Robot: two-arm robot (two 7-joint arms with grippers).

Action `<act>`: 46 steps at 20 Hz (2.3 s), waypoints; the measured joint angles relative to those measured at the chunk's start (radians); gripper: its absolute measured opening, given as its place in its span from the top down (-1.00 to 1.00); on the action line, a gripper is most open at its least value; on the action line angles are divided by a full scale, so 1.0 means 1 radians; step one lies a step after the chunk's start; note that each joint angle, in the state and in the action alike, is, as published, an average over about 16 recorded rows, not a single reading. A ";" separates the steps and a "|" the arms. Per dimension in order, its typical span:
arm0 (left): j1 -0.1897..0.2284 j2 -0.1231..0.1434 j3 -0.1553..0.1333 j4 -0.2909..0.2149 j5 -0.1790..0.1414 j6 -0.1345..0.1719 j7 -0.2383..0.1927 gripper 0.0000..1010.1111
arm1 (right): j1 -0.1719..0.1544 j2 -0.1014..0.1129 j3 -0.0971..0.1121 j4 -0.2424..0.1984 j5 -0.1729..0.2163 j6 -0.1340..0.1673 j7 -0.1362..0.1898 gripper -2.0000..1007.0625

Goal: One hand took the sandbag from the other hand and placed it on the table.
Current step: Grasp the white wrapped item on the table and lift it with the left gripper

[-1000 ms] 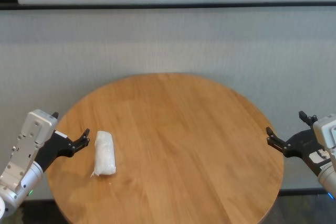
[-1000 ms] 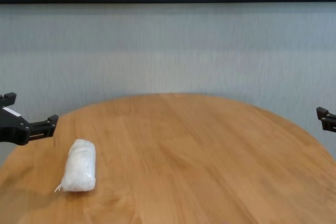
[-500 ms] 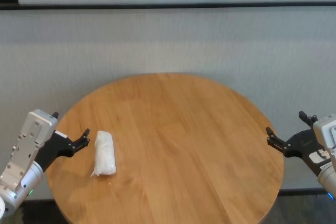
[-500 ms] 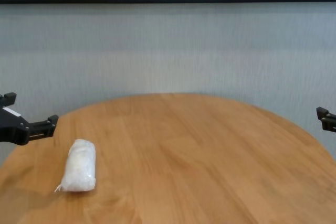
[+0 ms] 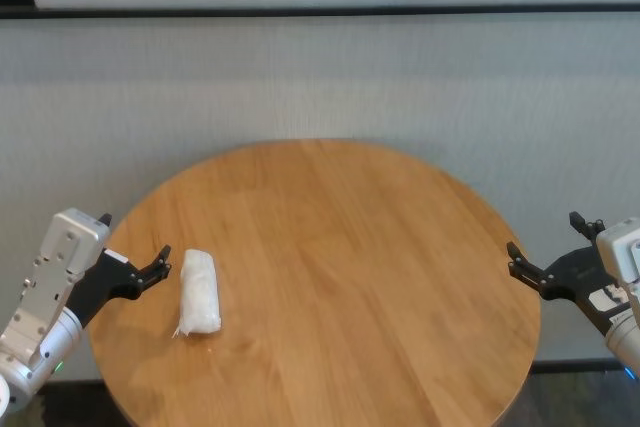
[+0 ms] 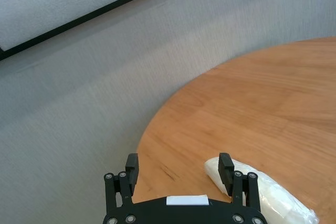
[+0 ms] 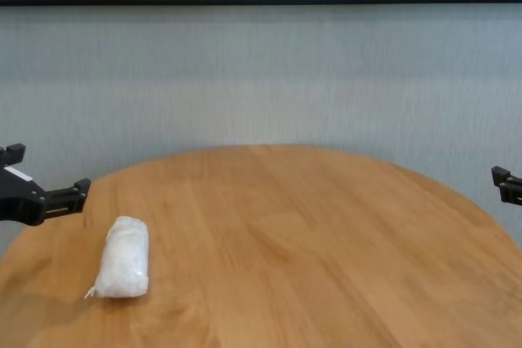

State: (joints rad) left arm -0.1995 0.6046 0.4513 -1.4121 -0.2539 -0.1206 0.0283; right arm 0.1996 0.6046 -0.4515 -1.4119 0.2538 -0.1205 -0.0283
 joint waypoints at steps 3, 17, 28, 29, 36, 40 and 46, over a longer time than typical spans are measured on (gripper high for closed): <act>0.000 0.000 0.000 0.000 0.000 0.000 0.000 -0.98 | 0.000 0.000 0.000 0.000 0.000 0.000 0.000 -0.99; 0.000 0.000 0.000 0.000 0.000 0.000 0.000 -0.98 | 0.000 0.000 0.000 0.000 0.000 0.000 0.000 -0.99; 0.000 0.000 0.000 0.000 0.000 0.000 0.000 -0.98 | 0.000 0.000 0.000 0.000 0.000 0.000 0.000 -0.99; 0.000 0.000 0.000 0.000 0.000 0.000 0.000 -0.98 | 0.000 0.000 0.000 0.000 0.000 0.000 0.000 -0.99; 0.002 -0.002 -0.004 -0.004 -0.007 0.009 -0.005 -0.98 | 0.000 0.000 0.000 0.000 0.000 0.000 0.000 -0.99; 0.006 -0.006 -0.012 -0.015 -0.023 0.033 -0.013 -0.98 | 0.000 0.000 0.000 0.000 0.000 0.000 0.000 -0.99; 0.013 -0.017 -0.027 -0.045 -0.063 0.105 -0.042 -0.98 | 0.000 0.000 0.000 0.000 0.000 0.000 0.000 -0.99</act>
State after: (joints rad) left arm -0.1862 0.5876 0.4239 -1.4570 -0.3166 -0.0153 -0.0135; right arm 0.1996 0.6046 -0.4515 -1.4119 0.2538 -0.1205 -0.0283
